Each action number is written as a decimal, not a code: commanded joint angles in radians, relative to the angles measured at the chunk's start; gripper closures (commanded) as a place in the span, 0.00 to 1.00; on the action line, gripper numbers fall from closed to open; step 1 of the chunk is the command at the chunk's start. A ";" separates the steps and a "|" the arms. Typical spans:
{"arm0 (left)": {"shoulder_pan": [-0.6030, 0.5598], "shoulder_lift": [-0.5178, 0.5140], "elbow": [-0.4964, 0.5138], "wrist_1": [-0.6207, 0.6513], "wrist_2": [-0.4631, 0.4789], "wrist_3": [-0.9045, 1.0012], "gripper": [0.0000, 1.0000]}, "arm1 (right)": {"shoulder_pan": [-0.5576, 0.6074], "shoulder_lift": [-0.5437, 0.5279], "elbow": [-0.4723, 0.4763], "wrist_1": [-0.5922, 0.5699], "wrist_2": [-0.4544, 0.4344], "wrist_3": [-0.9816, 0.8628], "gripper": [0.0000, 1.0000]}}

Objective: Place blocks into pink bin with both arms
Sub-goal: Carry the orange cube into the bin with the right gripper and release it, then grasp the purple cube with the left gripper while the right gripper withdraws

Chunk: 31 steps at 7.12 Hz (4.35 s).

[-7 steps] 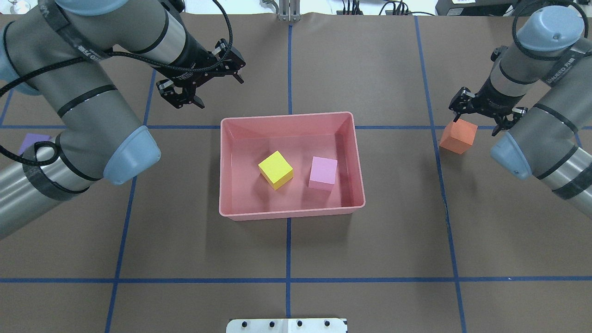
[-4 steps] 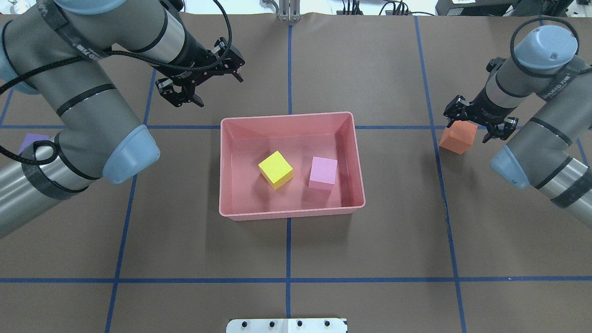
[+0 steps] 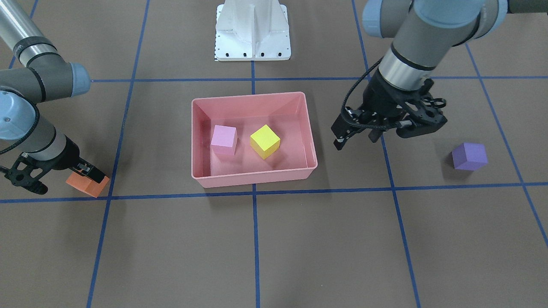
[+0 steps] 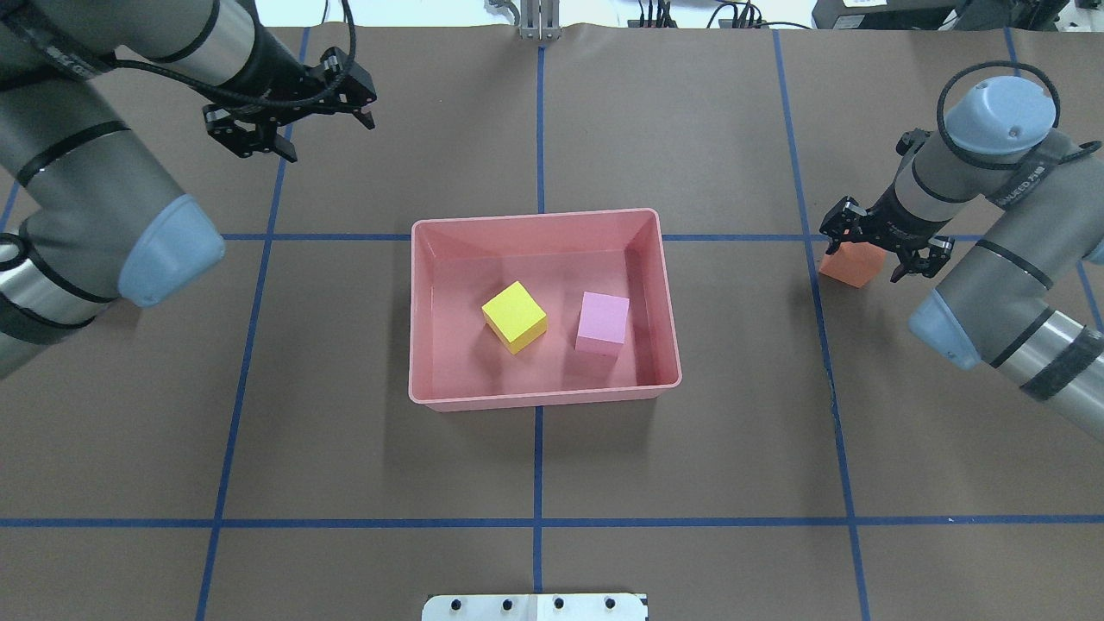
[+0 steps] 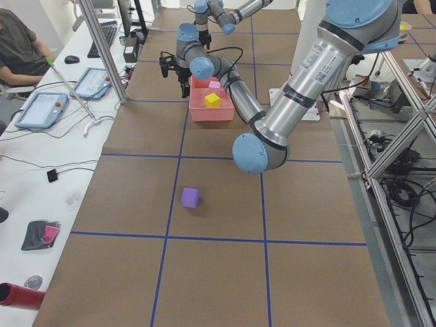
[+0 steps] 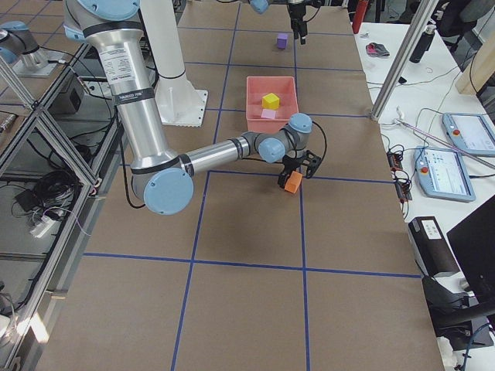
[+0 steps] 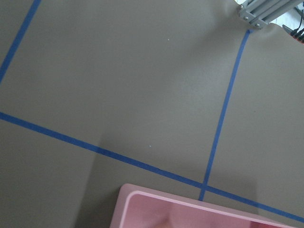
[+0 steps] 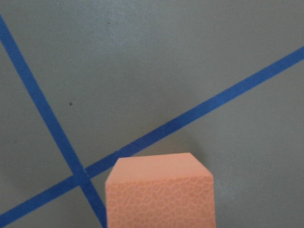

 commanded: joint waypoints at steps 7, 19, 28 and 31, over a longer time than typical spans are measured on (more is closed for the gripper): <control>-0.278 0.509 0.187 -0.241 -0.108 1.060 0.01 | -0.017 0.355 0.177 -0.252 0.062 0.158 1.00; -0.134 0.508 0.291 -0.375 -0.162 0.716 0.01 | -0.467 0.437 0.194 -0.283 -0.183 0.392 0.01; -0.104 0.394 0.290 -0.316 -0.154 0.723 1.00 | -0.281 0.289 0.359 -0.286 -0.146 0.355 0.00; -0.003 0.264 -0.076 -0.026 -0.199 0.250 1.00 | -0.075 0.085 0.407 -0.280 -0.031 -0.022 0.00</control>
